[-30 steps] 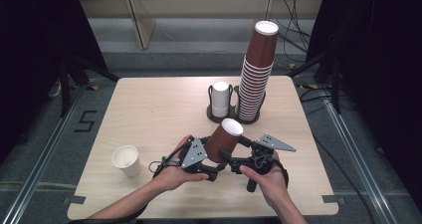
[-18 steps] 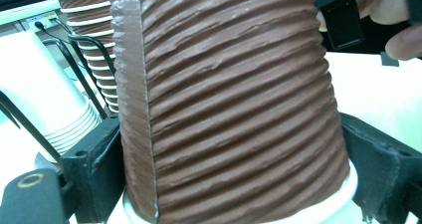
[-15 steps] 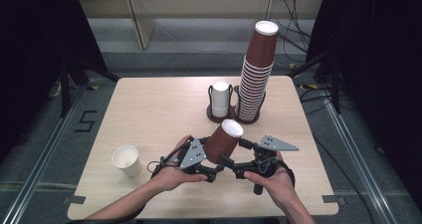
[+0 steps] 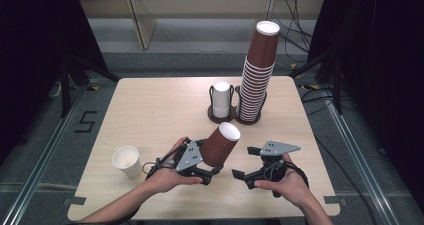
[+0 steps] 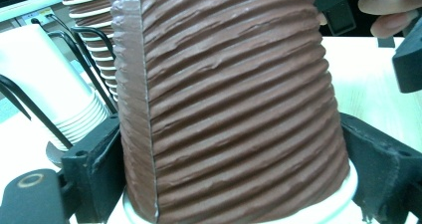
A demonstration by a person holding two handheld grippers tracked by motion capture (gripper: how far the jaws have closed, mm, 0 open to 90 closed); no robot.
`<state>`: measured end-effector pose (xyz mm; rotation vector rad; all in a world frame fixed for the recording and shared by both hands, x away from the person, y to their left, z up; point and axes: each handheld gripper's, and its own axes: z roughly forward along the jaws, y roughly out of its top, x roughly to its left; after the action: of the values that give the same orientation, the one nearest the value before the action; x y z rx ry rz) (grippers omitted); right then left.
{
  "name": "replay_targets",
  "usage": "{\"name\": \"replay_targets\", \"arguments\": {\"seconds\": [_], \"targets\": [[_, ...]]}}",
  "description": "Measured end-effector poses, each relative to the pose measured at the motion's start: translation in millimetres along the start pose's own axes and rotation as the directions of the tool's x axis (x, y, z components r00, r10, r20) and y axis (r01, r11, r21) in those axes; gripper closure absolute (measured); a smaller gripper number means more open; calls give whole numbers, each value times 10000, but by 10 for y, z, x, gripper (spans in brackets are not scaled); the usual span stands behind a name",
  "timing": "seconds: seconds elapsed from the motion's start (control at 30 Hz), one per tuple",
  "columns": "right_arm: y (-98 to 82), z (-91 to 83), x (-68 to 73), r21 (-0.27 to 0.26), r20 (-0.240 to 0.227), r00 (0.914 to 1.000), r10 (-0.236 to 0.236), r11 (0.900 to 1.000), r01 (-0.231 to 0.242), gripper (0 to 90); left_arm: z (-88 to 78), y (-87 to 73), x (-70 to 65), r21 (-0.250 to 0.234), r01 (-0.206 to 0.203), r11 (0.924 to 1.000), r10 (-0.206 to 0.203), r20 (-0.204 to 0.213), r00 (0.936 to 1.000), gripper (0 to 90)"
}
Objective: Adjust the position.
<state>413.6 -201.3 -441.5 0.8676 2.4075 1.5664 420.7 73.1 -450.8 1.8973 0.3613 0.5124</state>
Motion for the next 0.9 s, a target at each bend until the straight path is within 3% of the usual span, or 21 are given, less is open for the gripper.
{"name": "replay_targets", "arguments": {"seconds": [0.13, 0.2, 0.23, 0.33, 0.47, 0.57, 0.63, 0.7, 0.73, 0.77, 0.8, 0.83, 0.87, 0.9], "targets": [[-28, -21, -44, 461, -25, 9979, -645, 9968, 646, 11, -39, 13, 18, 119, -211, 9997, 210, 82, 9997, 104], [-41, -20, -53, 764, -64, 9974, -714, 9945, 717, 11, -60, 17, 25, 126, -282, 9995, 281, 114, 9995, 104], [-39, -16, -85, 895, -105, 9932, -1155, 9892, 1160, 12, -70, 18, 25, 124, -308, 9994, 306, 122, 9995, 104], [-41, 2, -115, 1274, -123, 9866, -1625, 9784, 1628, 14, -107, 16, 35, 199, -423, 9989, 419, 185, 9989, 105], [-43, 25, -127, 1710, -354, 9799, -1963, 9649, 1995, 25, -134, 3, 42, 399, -571, 9976, 558, 316, 9979, 104], [-43, 43, -125, 2009, -529, 9697, -2387, 9486, 2444, 37, -140, 1, 43, 522, -737, 9959, 715, 426, 9965, 104], [-40, 47, -129, 2072, -609, 9645, -2570, 9420, 2641, 45, -148, 9, 41, 569, -825, 9950, 799, 465, 9957, 104], [-39, 39, -121, 2301, -636, 9694, -2369, 9418, 2453, 46, -154, 16, 38, 608, -880, 9943, 849, 523, 9950, 105], [-38, 41, -123, 2332, -644, 9668, -2473, 9383, 2555, 46, -157, 20, 36, 619, -939, 9937, 905, 557, 9943, 104], [-30, 51, -137, 2281, -734, 9577, -2783, 9301, 2878, 46, -158, 22, 35, 640, -983, 9931, 947, 579, 9938, 105], [-34, 48, -121, 2401, -780, 9632, -2573, 9328, 2686, 47, -163, 26, 35, 706, -1024, 9922, 979, 640, 9931, 105], [-32, 46, -115, 2470, -807, 9629, -2575, 9307, 2696, 47, -162, 27, 31, 694, -1069, 9918, 1027, 624, 9928, 104], [-23, 50, -124, 2434, -871, 9555, -2817, 9241, 2946, 48, -162, 29, 30, 712, -1094, 9914, 1048, 649, 9924, 104], [-17, 49, -120, 2493, -913, 9551, -2820, 9220, 2961, 48, -162, 32, 31, 731, -1121, 9910, 1073, 675, 9919, 105]]}}
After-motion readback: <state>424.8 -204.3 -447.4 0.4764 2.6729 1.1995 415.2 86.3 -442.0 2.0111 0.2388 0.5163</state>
